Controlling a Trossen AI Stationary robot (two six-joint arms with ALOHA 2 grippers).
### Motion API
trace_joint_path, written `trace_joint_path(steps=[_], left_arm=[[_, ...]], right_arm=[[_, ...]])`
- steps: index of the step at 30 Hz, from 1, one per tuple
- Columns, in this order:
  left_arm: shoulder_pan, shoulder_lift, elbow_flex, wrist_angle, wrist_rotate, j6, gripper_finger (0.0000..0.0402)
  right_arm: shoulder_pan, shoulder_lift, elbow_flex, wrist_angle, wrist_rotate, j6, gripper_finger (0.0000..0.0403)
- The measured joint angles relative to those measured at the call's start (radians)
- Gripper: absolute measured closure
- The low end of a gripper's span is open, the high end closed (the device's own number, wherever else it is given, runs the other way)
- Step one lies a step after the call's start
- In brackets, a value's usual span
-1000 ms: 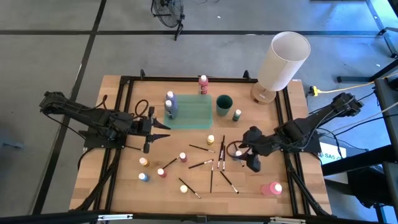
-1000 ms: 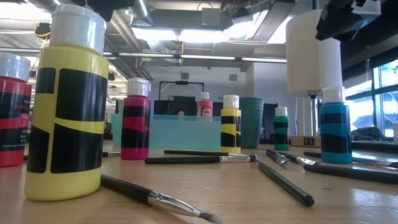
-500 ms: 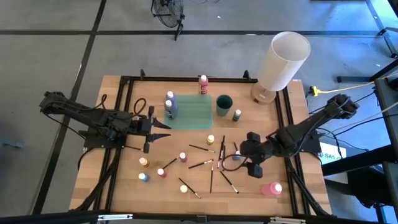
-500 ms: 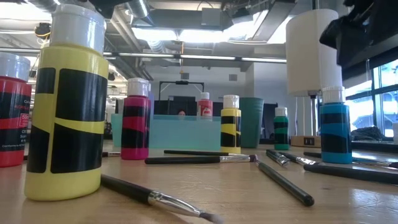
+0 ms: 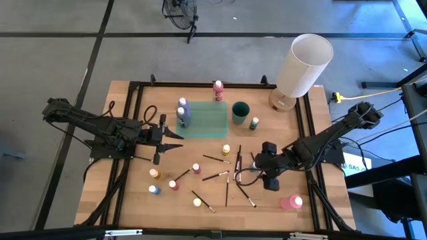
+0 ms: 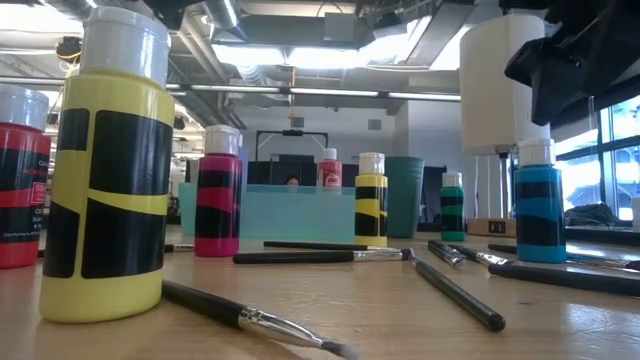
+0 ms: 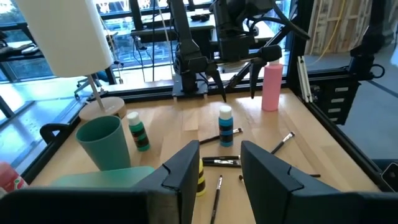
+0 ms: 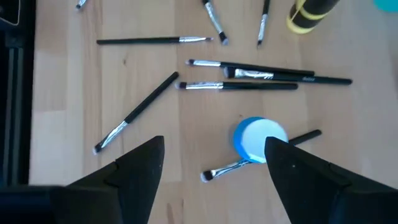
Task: Pick & Place Paint Supplies
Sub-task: Put the right small blue paint bottle into the green bin
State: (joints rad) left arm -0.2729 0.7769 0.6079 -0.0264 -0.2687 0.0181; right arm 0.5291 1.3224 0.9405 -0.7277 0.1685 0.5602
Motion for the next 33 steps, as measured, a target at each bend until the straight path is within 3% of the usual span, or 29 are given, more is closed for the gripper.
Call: trace_joint_path(steps=[8,33], left_arm=[[0.001,0.0,0.0,0.001,-0.001,0.004,0.0288],[0.0,0.0,0.0,0.014,-0.003,0.039,0.0288]], right_arm=[[-0.027,0.003,0.0,-0.098,0.065,-0.019,0.0122],[-0.053,0.041,-0.002,-0.081,0.064,0.0,0.0121]])
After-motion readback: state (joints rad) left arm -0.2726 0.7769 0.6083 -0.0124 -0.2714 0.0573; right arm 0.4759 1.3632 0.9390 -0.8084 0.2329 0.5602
